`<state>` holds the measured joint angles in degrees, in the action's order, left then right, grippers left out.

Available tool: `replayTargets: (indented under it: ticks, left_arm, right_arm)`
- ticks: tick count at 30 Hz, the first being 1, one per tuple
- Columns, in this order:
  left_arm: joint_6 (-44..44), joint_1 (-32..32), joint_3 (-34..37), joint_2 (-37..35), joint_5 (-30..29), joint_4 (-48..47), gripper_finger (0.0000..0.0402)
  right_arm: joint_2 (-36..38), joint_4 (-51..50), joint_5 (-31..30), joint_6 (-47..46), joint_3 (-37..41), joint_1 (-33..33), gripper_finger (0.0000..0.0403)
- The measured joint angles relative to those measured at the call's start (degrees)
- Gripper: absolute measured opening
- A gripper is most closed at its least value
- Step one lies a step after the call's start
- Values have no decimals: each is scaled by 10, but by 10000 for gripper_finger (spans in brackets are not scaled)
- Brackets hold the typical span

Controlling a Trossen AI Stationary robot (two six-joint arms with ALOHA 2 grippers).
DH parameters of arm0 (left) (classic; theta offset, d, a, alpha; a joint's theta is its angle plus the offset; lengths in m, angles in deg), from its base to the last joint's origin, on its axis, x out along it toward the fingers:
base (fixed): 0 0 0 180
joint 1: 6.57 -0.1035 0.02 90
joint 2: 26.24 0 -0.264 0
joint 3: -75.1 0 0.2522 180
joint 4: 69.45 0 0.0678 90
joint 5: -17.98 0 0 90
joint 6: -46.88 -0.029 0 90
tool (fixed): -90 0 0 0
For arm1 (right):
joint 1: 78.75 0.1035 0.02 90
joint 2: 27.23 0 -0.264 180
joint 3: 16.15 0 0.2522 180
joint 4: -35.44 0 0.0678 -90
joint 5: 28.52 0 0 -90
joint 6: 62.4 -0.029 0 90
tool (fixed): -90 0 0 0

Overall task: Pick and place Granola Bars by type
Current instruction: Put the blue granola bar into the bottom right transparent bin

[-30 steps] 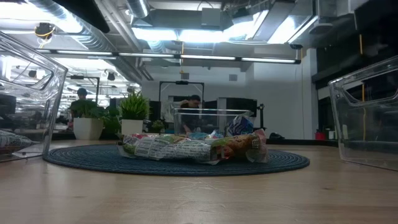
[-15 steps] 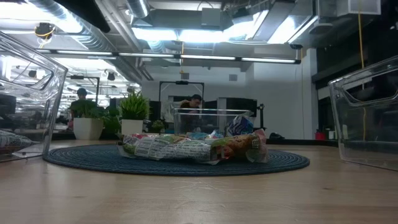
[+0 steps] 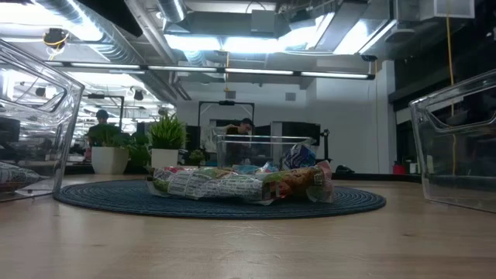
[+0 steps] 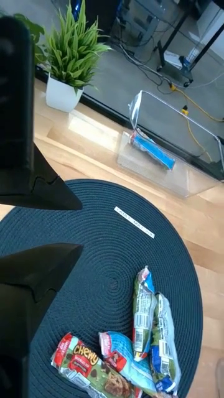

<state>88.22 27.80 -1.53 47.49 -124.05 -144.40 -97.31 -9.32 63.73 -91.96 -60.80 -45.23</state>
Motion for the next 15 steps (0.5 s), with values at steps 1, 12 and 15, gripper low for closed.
replayTargets:
  ticks: [1, 12, 15]
  left_arm:
    - [0, 0, 0, 0, 0, 0, 86]
    - [14, 0, 0, 0, -4, 0, 86]
    - [14, 0, 0, 0, -4, 0, 86]
  right_arm:
    - [0, 0, 0, -2, 0, 0, 56]
    - [1, -65, -19, -21, -42, 0, 119]
    - [1, -128, -56, 3, -88, 0, 121]
